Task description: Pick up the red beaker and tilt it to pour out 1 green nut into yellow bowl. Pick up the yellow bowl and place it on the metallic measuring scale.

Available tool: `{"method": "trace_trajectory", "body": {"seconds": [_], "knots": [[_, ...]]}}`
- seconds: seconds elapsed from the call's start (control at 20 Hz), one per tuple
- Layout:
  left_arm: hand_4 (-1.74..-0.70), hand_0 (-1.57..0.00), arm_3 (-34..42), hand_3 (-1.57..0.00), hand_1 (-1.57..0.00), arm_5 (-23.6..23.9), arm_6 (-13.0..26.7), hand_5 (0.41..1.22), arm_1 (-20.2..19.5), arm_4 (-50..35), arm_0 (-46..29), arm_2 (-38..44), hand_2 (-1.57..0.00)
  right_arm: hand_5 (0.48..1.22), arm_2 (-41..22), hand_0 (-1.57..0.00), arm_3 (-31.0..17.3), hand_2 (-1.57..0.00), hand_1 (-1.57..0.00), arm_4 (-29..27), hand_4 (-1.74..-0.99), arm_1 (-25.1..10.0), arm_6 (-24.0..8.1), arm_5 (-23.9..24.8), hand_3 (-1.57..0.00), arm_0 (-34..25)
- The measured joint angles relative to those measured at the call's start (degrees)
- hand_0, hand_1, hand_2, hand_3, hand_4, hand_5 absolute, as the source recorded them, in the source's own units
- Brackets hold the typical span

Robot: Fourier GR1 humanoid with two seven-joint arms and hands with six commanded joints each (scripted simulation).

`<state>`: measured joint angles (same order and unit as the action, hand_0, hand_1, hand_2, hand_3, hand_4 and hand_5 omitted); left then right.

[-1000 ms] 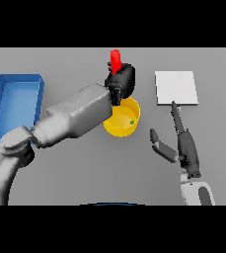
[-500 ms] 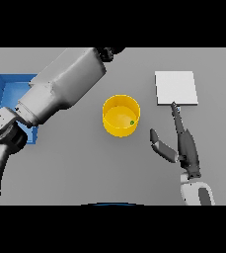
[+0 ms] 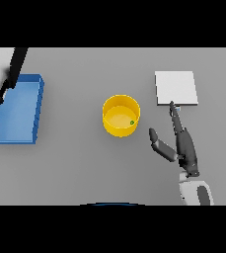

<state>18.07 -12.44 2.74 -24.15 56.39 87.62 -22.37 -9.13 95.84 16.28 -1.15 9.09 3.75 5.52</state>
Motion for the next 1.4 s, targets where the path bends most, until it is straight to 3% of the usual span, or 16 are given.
{"method": "trace_trajectory", "body": {"seconds": [0.2, 0.4, 0.7, 0.9, 1.2, 1.3, 1.35, 1.4], "knots": [[-1.74, -1.57, -0.4, -1.41, -1.57, 6.5, 4.3, 1.221, -6.1, -8.7, -7.1, 9.3, -1.57, 0.655, 0.5, 0.00, -0.3, 0.00, 0.00, -0.6, -1.034, -0.2, 0.6, 0.1, 0.00, -0.8], [-1.74, -1.57, 3.2, -1.45, -1.57, 11.0, 10.0, 1.221, -9.2, -17.2, -15.9, 17.2, -1.57, 0.651, 0.1, 0.00, -0.3, 0.00, 0.00, 0.6, -1.053, -0.3, -0.2, 0.6, 0.00, -0.9], [-1.74, -1.57, 17.7, -1.48, -1.57, 15.1, 16.8, 1.221, -8.1, -28.1, -32.1, 24.3, -1.57, 0.649, -0.7, 0.00, 0.5, 0.00, 0.00, 3.2, -1.046, -1.1, -1.8, 1.4, 0.00, -0.5], [-1.74, -1.57, 30.6, -1.44, -1.57, 17.7, 24.2, 1.221, -6.1, -31.4, -42.8, 25.5, -1.57, 0.645, -0.6, 0.00, 0.3, 0.00, 0.00, 2.7, -1.020, -1.2, -1.9, 0.9, 0.00, -1.2], [-1.74, -1.57, 42.5, -1.51, -1.57, 21.6, 26.1, 1.221, -2.6, -33.6, -53.4, 26.4, -1.57, 0.648, -0.4, 0.00, -0.7, 0.00, 0.00, 1.7, -1.004, -1.2, 0.2, 0.3, 0.00, 0.1], [-1.74, -1.57, 44.3, -1.53, -1.57, 22.4, 26.3, 1.173, -1.5, -34.1, -55.9, 26.8, -1.57, 0.647, -0.7, 0.00, -0.1, 0.00, 0.00, 1.8, -1.006, -0.9, 0.8, 0.4, 0.00, 0.5], [-1.74, -1.57, 45.3, -1.54, -1.57, 22.3, 26.9, 1.151, -1.1, -34.7, -56.9, 27.0, -1.57, 0.650, -0.3, 0.00, 0.0, 0.00, 0.00, 1.5, -1.012, -0.9, -0.4, 0.4, 0.00, -0.2], [-1.74, -1.57, 47.2, -1.55, -1.57, 22.5, 27.2, 1.123, -0.3, -35.1, -58.3, 26.9, -1.57, 0.650, -0.2, 0.00, -0.5, 0.00, 0.00, 1.3, -1.010, -1.3, 1.4, 0.2, 0.00, -0.1]]}}
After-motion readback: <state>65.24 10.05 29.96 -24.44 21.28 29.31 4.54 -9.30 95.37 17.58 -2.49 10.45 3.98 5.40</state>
